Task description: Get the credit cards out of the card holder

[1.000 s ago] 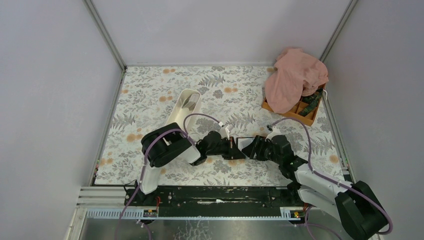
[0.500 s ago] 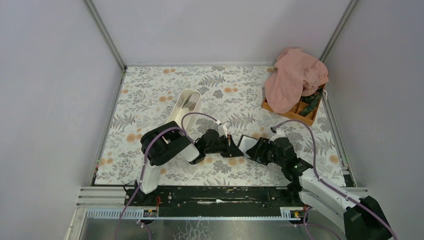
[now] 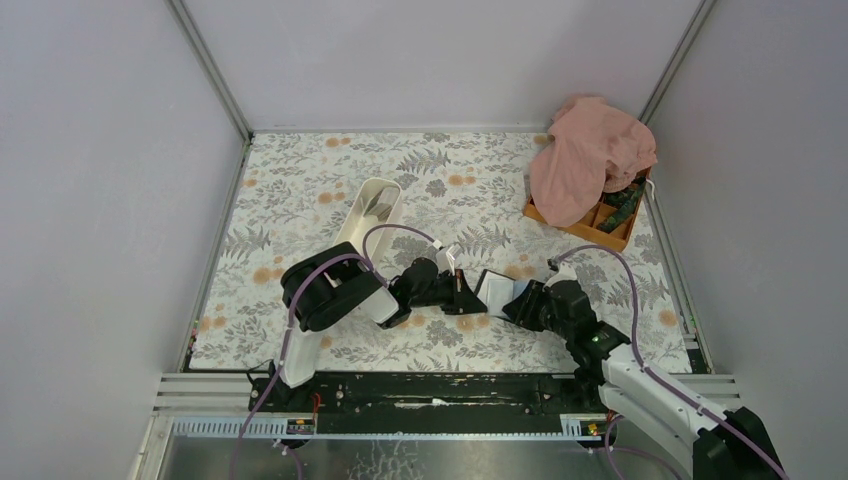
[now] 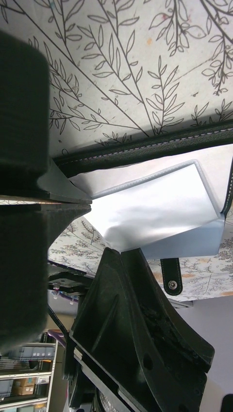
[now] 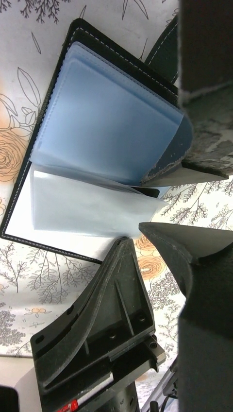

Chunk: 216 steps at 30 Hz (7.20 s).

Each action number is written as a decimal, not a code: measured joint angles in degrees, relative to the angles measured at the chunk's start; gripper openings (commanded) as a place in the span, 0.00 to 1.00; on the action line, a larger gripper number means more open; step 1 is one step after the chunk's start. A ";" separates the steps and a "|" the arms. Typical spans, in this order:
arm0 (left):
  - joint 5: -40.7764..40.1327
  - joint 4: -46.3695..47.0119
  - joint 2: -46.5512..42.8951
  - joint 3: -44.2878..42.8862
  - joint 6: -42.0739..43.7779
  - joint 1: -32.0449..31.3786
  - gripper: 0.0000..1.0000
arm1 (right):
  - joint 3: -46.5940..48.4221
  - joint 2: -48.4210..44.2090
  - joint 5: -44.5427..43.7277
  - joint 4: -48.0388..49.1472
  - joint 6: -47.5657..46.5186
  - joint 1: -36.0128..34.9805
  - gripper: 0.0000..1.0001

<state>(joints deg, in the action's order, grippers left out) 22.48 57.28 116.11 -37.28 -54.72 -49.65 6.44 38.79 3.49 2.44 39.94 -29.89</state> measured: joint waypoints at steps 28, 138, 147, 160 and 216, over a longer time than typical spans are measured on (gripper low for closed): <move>1.55 -0.20 0.00 -0.07 0.31 0.96 0.00 | 0.11 -0.79 -5.99 -4.63 3.76 0.00 0.23; -2.05 -3.82 -21.33 8.24 6.88 4.09 0.07 | 24.98 -2.10 8.04 -27.87 -21.33 0.22 0.00; -1.44 0.17 -17.46 8.15 6.67 4.50 0.07 | 24.90 -7.39 12.96 -25.18 -24.44 0.20 0.00; 1.07 5.64 -14.51 8.15 4.33 5.86 0.08 | 24.20 -9.16 20.70 -22.16 -25.42 0.15 0.00; -9.42 -14.01 -44.61 16.85 6.67 5.68 0.52 | -6.14 1.49 26.25 52.11 16.28 0.28 0.00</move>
<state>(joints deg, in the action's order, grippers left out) 13.06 43.27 71.50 -20.43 -48.05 -43.97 0.30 40.27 29.74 54.54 56.23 -29.61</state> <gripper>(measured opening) 0.521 0.017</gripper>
